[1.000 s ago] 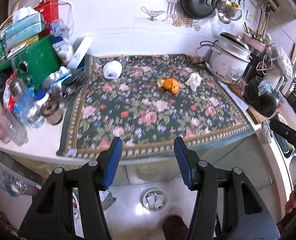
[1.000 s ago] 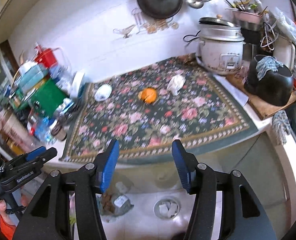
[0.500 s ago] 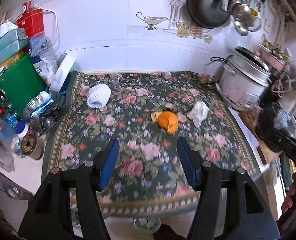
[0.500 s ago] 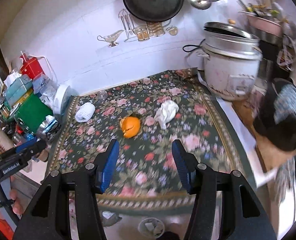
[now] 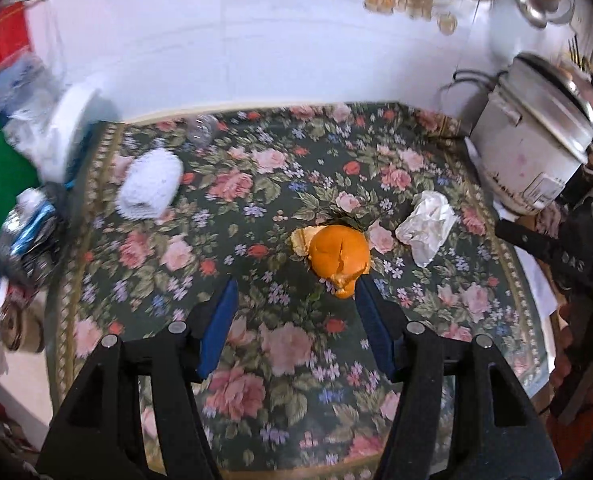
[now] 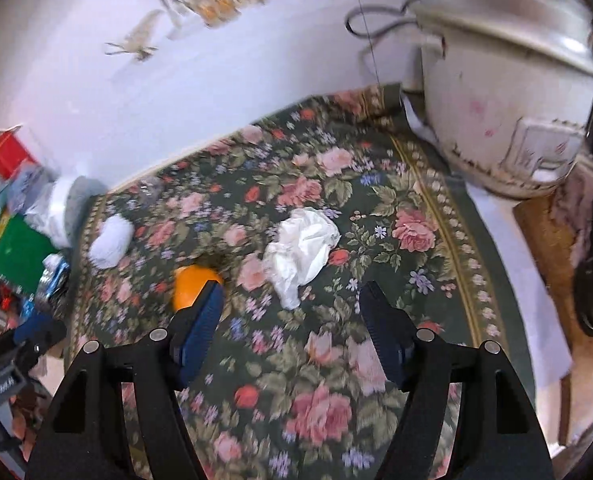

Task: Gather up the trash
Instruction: 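Grasp the orange peel with the left tool while the right tool grasps the crumpled white tissue, then carry the orange peel and tissue down over the floor bin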

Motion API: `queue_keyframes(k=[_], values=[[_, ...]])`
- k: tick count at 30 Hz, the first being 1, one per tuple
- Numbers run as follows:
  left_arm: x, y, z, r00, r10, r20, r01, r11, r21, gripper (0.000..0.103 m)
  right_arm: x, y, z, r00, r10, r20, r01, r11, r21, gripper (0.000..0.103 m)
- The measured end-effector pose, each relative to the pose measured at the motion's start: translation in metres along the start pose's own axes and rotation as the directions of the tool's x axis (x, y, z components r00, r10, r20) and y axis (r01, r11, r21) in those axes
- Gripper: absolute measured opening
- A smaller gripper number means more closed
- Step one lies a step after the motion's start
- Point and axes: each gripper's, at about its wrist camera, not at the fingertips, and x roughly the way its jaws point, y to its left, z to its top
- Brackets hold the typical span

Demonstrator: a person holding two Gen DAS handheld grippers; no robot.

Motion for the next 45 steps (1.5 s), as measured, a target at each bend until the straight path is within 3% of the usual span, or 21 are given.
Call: queue_keyframes(k=[6, 12, 14, 15, 18, 21, 28, 34, 39, 45], values=[[0.059, 0.007, 0.021, 0.994, -0.057, -0.089, 0.058, 0.998, 0.015, 0.06, 0.058, -0.008, 0.02, 0.998, 0.0, -0.066, 0.006, 0.996, 0.088, 0.067], [0.087, 0.008, 0.034, 0.978, -0.146, -0.147, 0.15, 0.989, 0.015, 0.06, 0.11, -0.001, 0.024, 0.991, -0.025, -0.128, 0.038, 0.994, 0.105, 0.067], [0.091, 0.003, 0.035, 0.972, -0.171, -0.16, 0.177, 0.984, 0.025, 0.06, 0.118, 0.003, 0.024, 0.991, -0.035, -0.128, 0.048, 0.994, 0.098, 0.063], [0.093, -0.001, 0.035, 0.971, -0.174, -0.165, 0.183, 0.983, 0.036, 0.06, 0.12, 0.005, 0.023, 0.991, -0.034, -0.127, 0.046, 0.995, 0.09, 0.053], [0.103, -0.011, 0.035, 0.968, -0.17, -0.184, 0.182, 0.982, 0.054, 0.063, 0.125, 0.01, 0.022, 0.992, -0.043, -0.122, 0.05, 0.997, 0.057, 0.047], [0.115, -0.017, 0.036, 0.961, -0.184, -0.206, 0.195, 0.98, 0.033, 0.063, 0.122, 0.012, 0.023, 0.993, -0.045, -0.105, 0.049, 0.998, 0.036, 0.039], [0.146, -0.031, 0.037, 0.947, -0.201, -0.251, 0.201, 0.979, -0.026, 0.063, 0.093, 0.007, 0.019, 0.997, -0.03, -0.066, 0.032, 0.999, 0.024, 0.034], [0.157, -0.052, 0.031, 0.972, -0.092, -0.215, 0.11, 0.991, 0.072, 0.064, 0.069, 0.002, 0.01, 0.999, -0.015, -0.05, 0.016, 1.0, 0.017, 0.034], [0.162, -0.056, 0.027, 0.982, -0.037, -0.185, 0.054, 0.995, 0.083, 0.06, 0.057, 0.001, 0.002, 0.999, -0.014, -0.047, 0.014, 1.0, 0.009, 0.034], [0.157, -0.048, 0.022, 0.981, -0.078, -0.175, 0.079, 0.997, -0.001, 0.043, 0.033, -0.002, -0.007, 1.0, 0.0, -0.03, -0.001, 1.0, -0.009, 0.034]])
